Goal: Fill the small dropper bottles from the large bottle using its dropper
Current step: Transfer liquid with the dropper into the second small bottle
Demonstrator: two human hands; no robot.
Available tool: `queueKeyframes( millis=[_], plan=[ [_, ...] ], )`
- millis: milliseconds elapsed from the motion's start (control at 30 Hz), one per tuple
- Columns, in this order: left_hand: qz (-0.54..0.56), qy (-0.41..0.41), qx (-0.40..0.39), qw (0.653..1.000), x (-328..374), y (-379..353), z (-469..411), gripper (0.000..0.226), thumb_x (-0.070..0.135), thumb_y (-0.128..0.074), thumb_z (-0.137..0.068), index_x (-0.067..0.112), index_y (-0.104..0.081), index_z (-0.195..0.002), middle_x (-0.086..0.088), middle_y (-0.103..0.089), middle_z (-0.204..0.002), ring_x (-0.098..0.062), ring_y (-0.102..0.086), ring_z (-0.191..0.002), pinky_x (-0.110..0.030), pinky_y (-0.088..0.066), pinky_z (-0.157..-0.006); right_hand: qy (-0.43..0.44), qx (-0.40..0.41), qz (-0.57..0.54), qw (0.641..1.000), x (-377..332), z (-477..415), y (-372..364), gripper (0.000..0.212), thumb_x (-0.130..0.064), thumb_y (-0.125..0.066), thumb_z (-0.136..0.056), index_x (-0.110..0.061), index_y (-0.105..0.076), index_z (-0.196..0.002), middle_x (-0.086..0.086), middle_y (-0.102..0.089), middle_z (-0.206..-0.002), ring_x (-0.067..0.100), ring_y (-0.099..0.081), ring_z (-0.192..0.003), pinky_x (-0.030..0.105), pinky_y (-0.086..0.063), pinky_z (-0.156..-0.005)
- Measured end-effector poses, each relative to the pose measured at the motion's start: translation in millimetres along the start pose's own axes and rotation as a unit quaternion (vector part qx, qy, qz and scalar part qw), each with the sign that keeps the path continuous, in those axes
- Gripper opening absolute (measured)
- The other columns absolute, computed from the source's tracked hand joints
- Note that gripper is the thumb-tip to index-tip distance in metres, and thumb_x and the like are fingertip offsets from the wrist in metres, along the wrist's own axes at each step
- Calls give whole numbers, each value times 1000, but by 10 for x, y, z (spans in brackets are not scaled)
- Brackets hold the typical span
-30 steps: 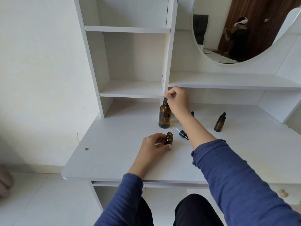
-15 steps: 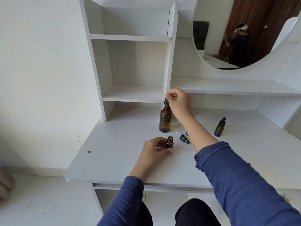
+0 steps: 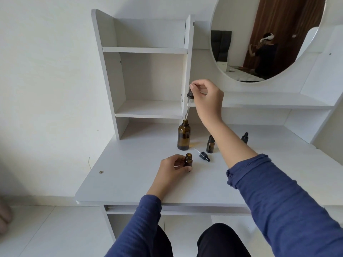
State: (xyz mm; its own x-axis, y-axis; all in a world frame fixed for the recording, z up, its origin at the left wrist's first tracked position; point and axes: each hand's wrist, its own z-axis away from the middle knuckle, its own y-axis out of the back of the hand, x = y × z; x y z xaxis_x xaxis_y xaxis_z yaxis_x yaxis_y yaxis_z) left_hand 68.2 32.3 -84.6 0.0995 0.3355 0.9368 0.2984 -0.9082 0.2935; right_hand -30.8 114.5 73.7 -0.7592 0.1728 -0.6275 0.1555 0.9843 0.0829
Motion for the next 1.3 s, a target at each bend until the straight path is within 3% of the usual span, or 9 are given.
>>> queueKeyframes(
  millis=[367,500,633,833,1067,1300],
  plan=[
    [-24,-2,21,1000,9,-8,7,27,14,-74,-76,12,-66,-101,0,-69,-96,-12,-64,-90,-14,-49,-82,-44,-49,4,998,31,331,319,9,-7,-59,-85,-5,-68,-84,-4,-64,-76,-14,-55,-66,2,-43,-67],
    [-36,-5,27,999,-11,-15,-10,30,14,-75,-75,10,-67,-104,0,-69,-97,-11,-64,-89,-8,-48,-76,-59,-64,2,996,78,433,382,9,-8,-60,-86,-4,-68,-87,-1,-65,-79,-6,-57,-68,2,-43,-67],
    [-32,-7,31,999,-19,-14,-12,30,12,-75,-74,10,-67,-103,-2,-69,-98,-12,-64,-90,-13,-49,-80,-68,-72,-3,995,123,487,371,9,-7,-60,-85,-4,-68,-86,0,-66,-80,-1,-59,-71,4,-44,-68],
    [-21,-7,29,999,-18,-12,-11,27,11,-75,-74,11,-67,-100,1,-69,-93,-7,-63,-84,-3,-47,-74,-68,-88,11,994,175,548,351,8,-5,-61,-84,-5,-69,-83,-1,-66,-78,-2,-58,-71,5,-45,-69],
    [-14,-6,29,999,-23,-15,-13,25,11,-75,-74,11,-67,-98,-1,-69,-95,-10,-64,-88,-6,-48,-76,-48,-99,29,994,181,570,349,10,0,-58,-85,-1,-68,-82,3,-67,-76,-1,-59,-67,7,-46,-68],
    [-9,-5,31,999,-32,-15,-19,27,11,-75,-74,10,-67,-100,-3,-70,-96,-11,-65,-88,-5,-48,-75,-56,-108,10,993,149,542,313,10,-3,-59,-84,-4,-68,-83,7,-70,-79,11,-63,-72,18,-51,-73]
  ],
)
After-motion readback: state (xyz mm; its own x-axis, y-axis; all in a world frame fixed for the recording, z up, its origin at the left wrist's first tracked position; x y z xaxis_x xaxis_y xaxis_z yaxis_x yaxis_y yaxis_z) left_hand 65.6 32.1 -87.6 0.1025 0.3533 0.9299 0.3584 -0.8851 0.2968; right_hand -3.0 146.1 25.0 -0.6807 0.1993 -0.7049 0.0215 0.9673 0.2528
